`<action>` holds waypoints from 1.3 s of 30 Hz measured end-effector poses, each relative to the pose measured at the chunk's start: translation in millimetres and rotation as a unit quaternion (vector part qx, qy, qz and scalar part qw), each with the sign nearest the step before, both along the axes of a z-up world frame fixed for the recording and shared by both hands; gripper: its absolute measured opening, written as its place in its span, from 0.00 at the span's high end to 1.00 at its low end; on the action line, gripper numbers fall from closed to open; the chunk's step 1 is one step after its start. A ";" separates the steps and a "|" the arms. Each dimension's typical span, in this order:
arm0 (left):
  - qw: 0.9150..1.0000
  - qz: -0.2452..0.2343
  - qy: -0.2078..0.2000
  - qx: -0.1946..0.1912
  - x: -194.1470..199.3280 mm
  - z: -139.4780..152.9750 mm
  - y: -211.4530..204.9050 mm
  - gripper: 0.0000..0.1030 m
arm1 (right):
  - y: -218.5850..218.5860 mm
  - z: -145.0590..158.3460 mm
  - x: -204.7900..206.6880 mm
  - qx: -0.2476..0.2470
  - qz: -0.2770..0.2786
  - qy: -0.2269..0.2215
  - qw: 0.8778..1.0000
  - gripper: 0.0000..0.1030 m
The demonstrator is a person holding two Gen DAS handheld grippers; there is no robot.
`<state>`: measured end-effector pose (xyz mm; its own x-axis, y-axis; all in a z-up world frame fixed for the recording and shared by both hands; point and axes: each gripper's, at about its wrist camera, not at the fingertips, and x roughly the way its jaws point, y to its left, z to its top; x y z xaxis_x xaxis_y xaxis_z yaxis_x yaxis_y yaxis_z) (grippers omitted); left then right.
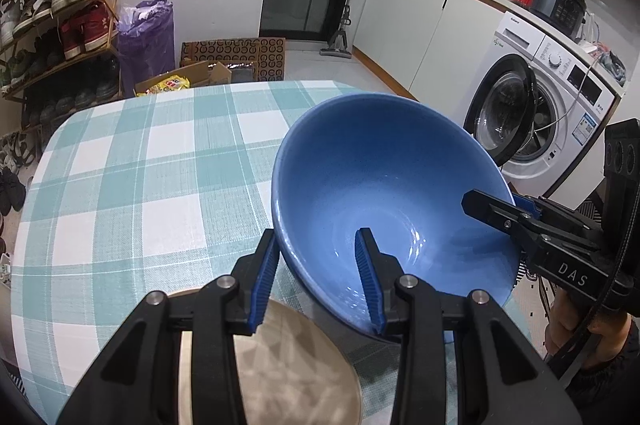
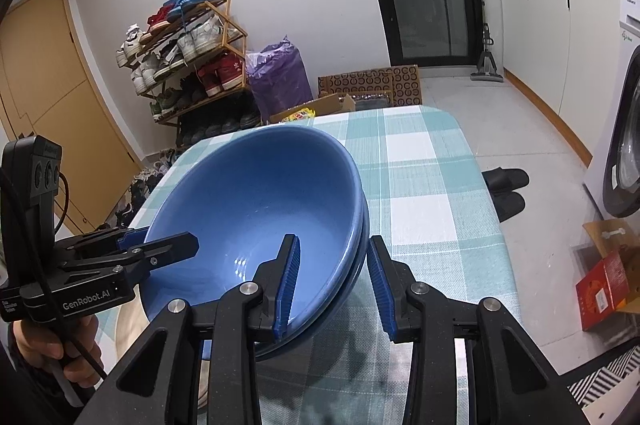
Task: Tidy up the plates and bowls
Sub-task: 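Lift the light-blue bowl stack with both grippers and carry it over the cream plates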
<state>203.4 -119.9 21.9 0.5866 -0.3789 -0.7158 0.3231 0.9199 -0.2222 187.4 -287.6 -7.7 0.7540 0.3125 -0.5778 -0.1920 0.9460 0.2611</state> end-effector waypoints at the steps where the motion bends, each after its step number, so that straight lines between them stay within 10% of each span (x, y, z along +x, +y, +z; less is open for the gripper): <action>1: 1.000 0.000 -0.003 0.000 -1.4 2.3 0.1 0.63 | 0.0 2.1 -1.7 0.000 0.000 -0.002 1.000 0.65; 39: 0.997 0.059 -0.055 -0.001 -52.4 44.9 67.3 0.63 | 69.0 59.8 -45.2 -0.013 0.055 -0.054 0.997 0.65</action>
<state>151.0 -52.6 66.8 0.7026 -0.3039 -0.6434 0.2353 0.9526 -0.1930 142.2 -218.6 52.1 0.7744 0.3835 -0.5032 -0.3216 0.9235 0.2089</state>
